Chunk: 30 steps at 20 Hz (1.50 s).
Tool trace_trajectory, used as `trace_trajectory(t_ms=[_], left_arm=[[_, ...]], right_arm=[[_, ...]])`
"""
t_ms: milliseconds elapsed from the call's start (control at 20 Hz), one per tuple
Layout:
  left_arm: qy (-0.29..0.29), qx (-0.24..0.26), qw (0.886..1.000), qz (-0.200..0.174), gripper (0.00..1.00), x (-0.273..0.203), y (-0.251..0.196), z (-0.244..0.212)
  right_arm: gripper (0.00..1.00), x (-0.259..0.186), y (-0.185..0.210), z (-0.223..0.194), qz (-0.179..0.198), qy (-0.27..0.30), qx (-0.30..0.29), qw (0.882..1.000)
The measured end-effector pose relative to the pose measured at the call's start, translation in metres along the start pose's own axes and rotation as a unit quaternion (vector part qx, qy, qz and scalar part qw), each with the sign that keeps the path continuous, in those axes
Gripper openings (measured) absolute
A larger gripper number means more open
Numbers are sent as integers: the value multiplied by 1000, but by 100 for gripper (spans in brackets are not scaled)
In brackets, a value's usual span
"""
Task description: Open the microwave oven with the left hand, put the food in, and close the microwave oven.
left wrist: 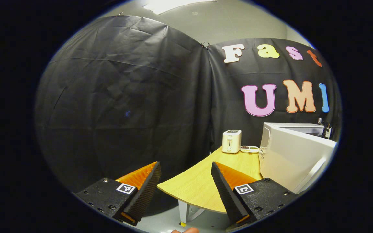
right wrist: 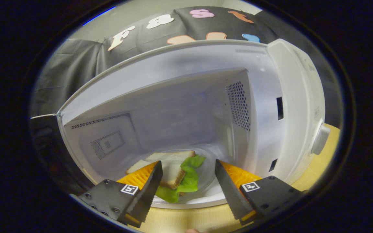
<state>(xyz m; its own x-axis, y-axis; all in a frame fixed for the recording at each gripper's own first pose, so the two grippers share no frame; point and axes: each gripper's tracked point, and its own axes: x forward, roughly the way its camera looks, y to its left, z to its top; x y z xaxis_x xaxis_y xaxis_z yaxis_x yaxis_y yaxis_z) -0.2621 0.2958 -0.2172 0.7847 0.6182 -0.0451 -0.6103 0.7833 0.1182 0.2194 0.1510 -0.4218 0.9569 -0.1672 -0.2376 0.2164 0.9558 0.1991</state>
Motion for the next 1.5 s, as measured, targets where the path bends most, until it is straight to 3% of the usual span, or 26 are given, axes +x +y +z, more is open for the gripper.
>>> trace_trajectory(t_ms=[50,100,150,650,700,950,1100,1250,1300,1350,1400,1500], left_arm=[[0,0,1000,-1,92,0,0,0],[-1,-1,1000,-2,96,0,1,0],[0,-1,1000,-3,92,-1,0,0],[4,-3,1000,-14,96,-2,-8,0],[6,-3,1000,-16,96,-2,-7,-1],[9,-10,999,-35,94,-6,-19,0],[9,-4,999,-53,80,-8,-32,-1],[15,6,998,-62,46,-10,-42,-5],[20,11,998,-63,35,-9,-45,-7],[20,16,998,-61,24,-9,-47,-7],[20,17,998,-60,20,-9,-49,-8],[17,14,998,-62,11,-13,-57,-5]], right_arm=[[99,-4,1,4,5,-5,-7,1000],[92,-8,3,7,9,-10,-14,1000],[99,-13,4,11,13,-14,-22,1000],[99,-98,10,49,65,-36,-76,994],[92,-108,7,52,66,-38,-80,994],[92,-149,-11,75,80,-48,-111,989],[92,-165,-26,82,83,-34,-125,988],[92,-178,-35,91,88,-32,-144,985],[100,-180,-39,93,87,-29,-149,985],[100,-182,-42,97,87,-29,-148,985],[92,-184,-45,101,88,-30,-146,985],[92,-188,-50,109,91,-29,-138,986]])
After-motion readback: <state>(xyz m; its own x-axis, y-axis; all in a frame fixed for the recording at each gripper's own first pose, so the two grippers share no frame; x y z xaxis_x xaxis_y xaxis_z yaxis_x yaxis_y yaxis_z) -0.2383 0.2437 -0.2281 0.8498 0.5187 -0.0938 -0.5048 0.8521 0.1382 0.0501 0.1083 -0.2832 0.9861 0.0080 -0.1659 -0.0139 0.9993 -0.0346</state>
